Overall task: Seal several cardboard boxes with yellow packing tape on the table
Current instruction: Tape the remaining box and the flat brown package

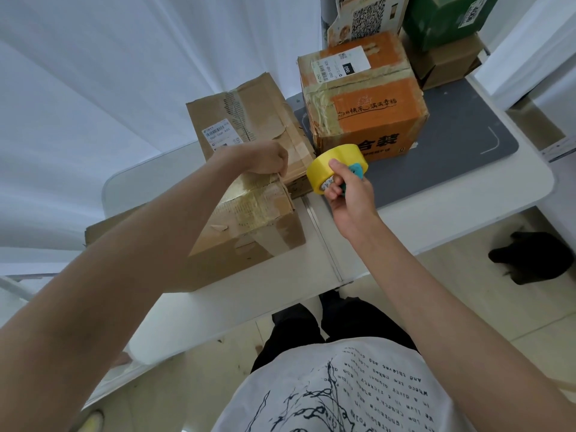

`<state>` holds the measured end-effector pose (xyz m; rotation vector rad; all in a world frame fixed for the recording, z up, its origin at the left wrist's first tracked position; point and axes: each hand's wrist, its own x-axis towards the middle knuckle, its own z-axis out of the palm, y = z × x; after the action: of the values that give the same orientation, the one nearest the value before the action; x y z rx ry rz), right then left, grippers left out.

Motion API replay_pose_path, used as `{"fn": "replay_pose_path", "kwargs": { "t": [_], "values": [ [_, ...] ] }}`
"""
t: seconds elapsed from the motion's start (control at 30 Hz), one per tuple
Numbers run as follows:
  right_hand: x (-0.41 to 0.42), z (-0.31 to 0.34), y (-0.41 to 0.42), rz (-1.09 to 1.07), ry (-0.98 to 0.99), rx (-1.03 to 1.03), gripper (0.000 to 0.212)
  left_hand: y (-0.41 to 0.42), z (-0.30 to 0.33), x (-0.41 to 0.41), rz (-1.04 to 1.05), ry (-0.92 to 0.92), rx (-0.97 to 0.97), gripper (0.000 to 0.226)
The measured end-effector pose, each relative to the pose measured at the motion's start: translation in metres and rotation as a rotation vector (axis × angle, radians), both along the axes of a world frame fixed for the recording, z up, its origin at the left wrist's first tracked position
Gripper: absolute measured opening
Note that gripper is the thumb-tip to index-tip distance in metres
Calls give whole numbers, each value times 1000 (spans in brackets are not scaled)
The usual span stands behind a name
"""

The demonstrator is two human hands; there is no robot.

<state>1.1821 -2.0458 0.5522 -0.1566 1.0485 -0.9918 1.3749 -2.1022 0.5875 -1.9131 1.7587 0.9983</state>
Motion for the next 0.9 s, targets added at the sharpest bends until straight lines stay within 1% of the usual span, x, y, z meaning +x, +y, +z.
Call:
{"fn": "replay_pose_path", "kwargs": {
  "t": [0.07, 0.13, 0.17, 0.23, 0.27, 0.33, 0.43, 0.53, 0.57, 0.6, 0.63, 0.67, 0.73, 0.77, 0.8, 0.83, 0.87, 0.9],
  "values": [
    [0, 1, 1, -4, -11, 7, 29, 9, -5, -2, 74, 10, -214, 14],
    [-1, 2, 1, 4, -6, 14, 29, 27, -10, -4, 155, 5, -472, 35],
    [-2, 2, 0, 5, -6, 16, 29, 36, -13, -6, 171, -25, -551, 44],
    [-2, 2, 0, -1, -4, 14, 29, 50, -18, -10, 183, -93, -614, 57],
    [-2, 2, -1, -6, -6, 12, 29, 53, -21, -12, 193, -125, -641, 59],
    [-3, 3, -1, -10, -2, 8, 29, 52, -24, -13, 203, -147, -692, 60],
    [-3, 5, -2, -1, 13, 9, 28, 45, -20, -15, 184, -190, -704, 63],
    [-1, 10, -1, 3, 17, -2, 28, 51, -17, -18, 207, -237, -838, 61],
    [1, 12, 0, 0, 16, -5, 28, 57, -18, -19, 254, -213, -884, 60],
    [4, 14, 0, -10, 12, -10, 27, 64, -19, -21, 334, -136, -918, 60],
    [9, 17, 0, -26, 11, -23, 26, 68, -18, -21, 441, -10, -949, 58],
    [17, 19, 1, -46, 26, -45, 24, 69, -17, -19, 573, 161, -983, 53],
    [38, 24, 2, -84, 113, -113, 20, 62, -11, -9, 911, 526, -1085, 37],
    [51, 27, 3, -95, 152, -153, 24, 60, -8, -2, 1075, 631, -1136, 29],
    [65, 29, 5, -103, 175, -194, 28, 59, -6, 5, 1189, 664, -1181, 23],
    [79, 33, 7, -107, 192, -242, 26, 62, -6, 10, 1234, 636, -1223, 20],
    [92, 35, 8, -109, 215, -294, 22, 67, -8, 14, 1221, 559, -1248, 19],
    [104, 37, 10, -107, 252, -346, 19, 73, -11, 15, 1165, 480, -1255, 19]
  ]
}}
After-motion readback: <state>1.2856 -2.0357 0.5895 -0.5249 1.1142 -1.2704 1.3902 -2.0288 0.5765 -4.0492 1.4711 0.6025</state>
